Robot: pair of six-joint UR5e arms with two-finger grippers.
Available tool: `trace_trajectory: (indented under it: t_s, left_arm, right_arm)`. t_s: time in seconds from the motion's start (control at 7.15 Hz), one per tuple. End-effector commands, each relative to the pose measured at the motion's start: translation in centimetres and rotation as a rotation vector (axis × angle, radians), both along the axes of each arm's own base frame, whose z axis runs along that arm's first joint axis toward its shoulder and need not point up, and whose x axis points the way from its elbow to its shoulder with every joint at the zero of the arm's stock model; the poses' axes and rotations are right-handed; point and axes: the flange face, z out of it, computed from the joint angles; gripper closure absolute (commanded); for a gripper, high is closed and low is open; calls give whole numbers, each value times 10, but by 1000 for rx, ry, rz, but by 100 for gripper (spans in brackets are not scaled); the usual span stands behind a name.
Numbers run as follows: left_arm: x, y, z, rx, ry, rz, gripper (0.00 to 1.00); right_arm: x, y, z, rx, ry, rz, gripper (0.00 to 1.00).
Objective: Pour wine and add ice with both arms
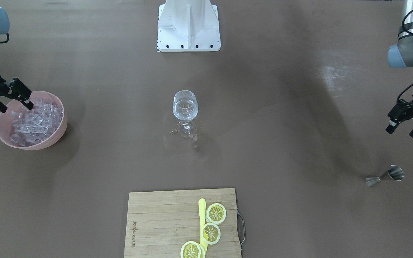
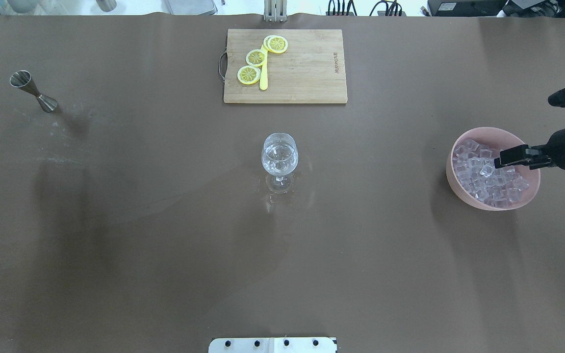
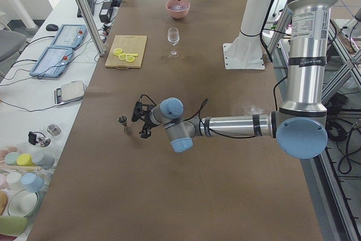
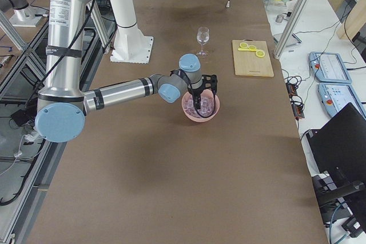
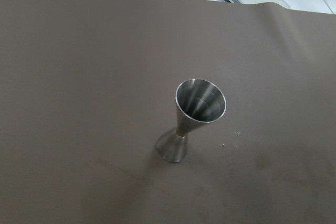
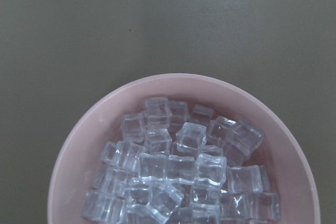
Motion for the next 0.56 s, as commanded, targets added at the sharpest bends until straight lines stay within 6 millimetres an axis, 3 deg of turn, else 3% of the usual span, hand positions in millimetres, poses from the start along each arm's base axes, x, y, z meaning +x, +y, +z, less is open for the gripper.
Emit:
trace_trajectory:
  t_s: [0.0, 0.28, 0.42]
  left_arm:
    - [0, -1, -2, 2, 3, 3, 1]
    - [1, -1, -2, 1, 2, 3, 1]
    - [0, -1, -2, 2, 3, 2, 1]
  right_arm:
    - [-22, -6, 5, -10, 7, -31, 21]
    - [-33, -19, -8, -28, 17, -32, 32]
    - [-36, -17, -2, -42, 34, -36, 32]
